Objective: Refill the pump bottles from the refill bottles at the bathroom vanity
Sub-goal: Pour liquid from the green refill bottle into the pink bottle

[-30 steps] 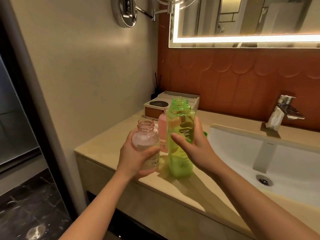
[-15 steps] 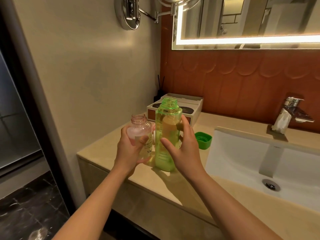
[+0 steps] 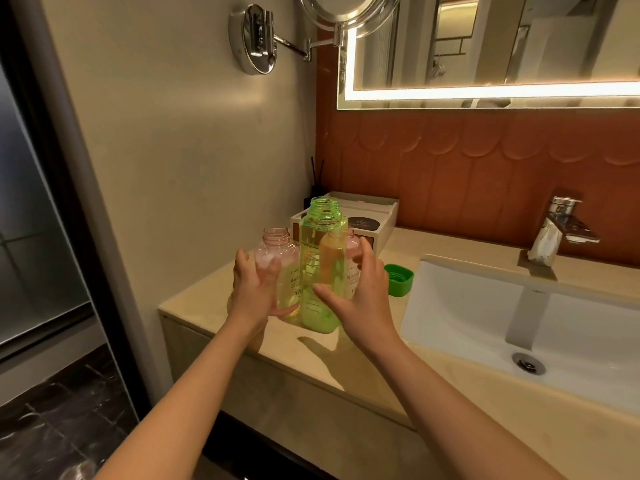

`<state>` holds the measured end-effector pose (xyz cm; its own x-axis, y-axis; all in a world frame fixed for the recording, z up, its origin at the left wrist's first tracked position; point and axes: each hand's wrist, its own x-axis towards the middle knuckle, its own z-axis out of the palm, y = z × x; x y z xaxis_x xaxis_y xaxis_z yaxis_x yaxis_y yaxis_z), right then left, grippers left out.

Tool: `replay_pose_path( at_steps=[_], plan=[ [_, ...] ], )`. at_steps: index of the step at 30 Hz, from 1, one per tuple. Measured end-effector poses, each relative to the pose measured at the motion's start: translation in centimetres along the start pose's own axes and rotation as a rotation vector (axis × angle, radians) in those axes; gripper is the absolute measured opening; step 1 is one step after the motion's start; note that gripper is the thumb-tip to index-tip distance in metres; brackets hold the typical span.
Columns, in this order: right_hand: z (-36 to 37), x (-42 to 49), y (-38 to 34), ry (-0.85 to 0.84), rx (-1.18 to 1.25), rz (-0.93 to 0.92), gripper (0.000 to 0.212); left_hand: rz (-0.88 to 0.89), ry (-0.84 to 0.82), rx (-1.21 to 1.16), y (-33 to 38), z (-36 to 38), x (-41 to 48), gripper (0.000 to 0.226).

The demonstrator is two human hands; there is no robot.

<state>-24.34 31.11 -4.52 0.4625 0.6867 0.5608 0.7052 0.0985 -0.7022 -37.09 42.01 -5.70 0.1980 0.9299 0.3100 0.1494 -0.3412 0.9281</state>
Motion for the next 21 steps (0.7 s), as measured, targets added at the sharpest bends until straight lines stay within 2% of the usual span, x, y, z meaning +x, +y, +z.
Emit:
replay_pose_path(
  at_steps=[3,4,8,11,14,16,18,21],
  plan=[
    [-2.2,-1.0,0.8,-0.006,0.016,0.037,0.092,0.184,0.109,0.005,2.0,-0.2,-3.0,0.107],
    [-3.0,-1.3,1.0,-0.002,0.020,0.057,0.089,0.213,0.121,-0.027,2.4,-0.3,-4.0,0.100],
    [-7.0,-3.3,2.2,0.002,0.031,0.132,0.068,0.389,0.073,0.001,2.4,0.2,-6.7,0.049],
    [-11.4,-5.0,3.1,-0.038,-0.020,0.152,0.041,0.460,-0.153,-0.026,4.2,1.3,-9.0,0.029],
    [-15.8,-6.8,4.2,-0.035,-0.048,0.159,0.019,0.514,-0.402,-0.011,6.2,3.6,-10.7,0.026],
    [-18.2,-7.8,4.9,-0.041,-0.070,0.184,0.014,0.518,-0.531,0.053,7.1,5.2,-11.2,0.024],
    [-21.7,-9.5,5.9,-0.031,-0.107,0.213,0.012,0.505,-0.692,0.142,8.5,8.1,-12.5,0.011],
    [-26.5,-11.7,6.6,-0.041,-0.180,0.258,0.012,0.555,-0.857,0.254,10.4,11.9,-14.6,0.013]
  ],
)
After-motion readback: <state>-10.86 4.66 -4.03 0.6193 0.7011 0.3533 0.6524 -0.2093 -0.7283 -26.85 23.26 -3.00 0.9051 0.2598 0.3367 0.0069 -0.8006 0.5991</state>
